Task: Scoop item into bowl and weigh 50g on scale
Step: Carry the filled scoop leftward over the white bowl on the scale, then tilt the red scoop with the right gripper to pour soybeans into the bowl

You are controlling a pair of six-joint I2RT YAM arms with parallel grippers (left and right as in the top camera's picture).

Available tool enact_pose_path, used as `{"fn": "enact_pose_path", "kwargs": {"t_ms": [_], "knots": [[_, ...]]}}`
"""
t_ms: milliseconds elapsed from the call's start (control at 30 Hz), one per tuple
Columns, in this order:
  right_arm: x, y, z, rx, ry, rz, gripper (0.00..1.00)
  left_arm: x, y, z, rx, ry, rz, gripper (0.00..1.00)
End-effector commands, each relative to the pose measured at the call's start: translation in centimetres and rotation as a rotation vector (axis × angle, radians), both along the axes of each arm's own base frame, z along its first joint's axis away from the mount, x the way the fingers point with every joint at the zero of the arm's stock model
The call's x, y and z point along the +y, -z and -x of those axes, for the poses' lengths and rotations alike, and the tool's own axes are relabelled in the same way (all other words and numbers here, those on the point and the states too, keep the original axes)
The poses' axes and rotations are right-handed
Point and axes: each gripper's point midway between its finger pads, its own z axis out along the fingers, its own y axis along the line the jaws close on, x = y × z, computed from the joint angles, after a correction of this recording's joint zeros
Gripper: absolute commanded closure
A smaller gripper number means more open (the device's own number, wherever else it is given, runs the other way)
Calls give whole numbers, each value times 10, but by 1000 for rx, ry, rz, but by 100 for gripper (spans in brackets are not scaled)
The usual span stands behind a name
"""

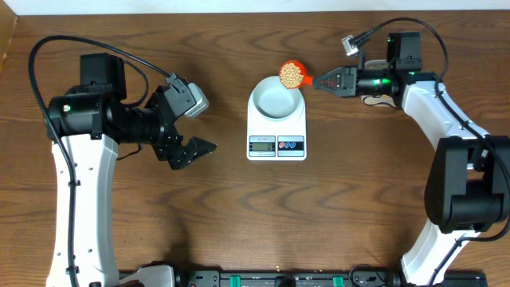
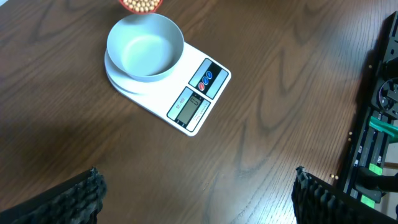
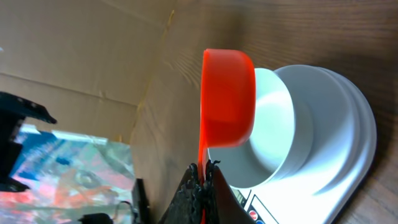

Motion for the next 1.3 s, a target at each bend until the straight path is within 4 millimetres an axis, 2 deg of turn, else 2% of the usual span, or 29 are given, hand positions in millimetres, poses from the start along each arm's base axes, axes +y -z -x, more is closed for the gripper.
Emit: {"fn": "enact_pose_path", "kwargs": {"t_ms": [0, 333, 767, 1267], "knots": [[7, 10, -2, -59, -6, 61, 99, 1, 2, 2, 6, 3, -3, 2], [16, 15, -1, -190, -55, 122, 99, 1, 2, 2, 7, 3, -3, 2], [16, 15, -1, -313, -99, 150, 99, 1, 2, 2, 7, 3, -3, 2], [15, 19, -4, -341, -98, 181, 99, 1, 2, 2, 7, 3, -3, 2]]}}
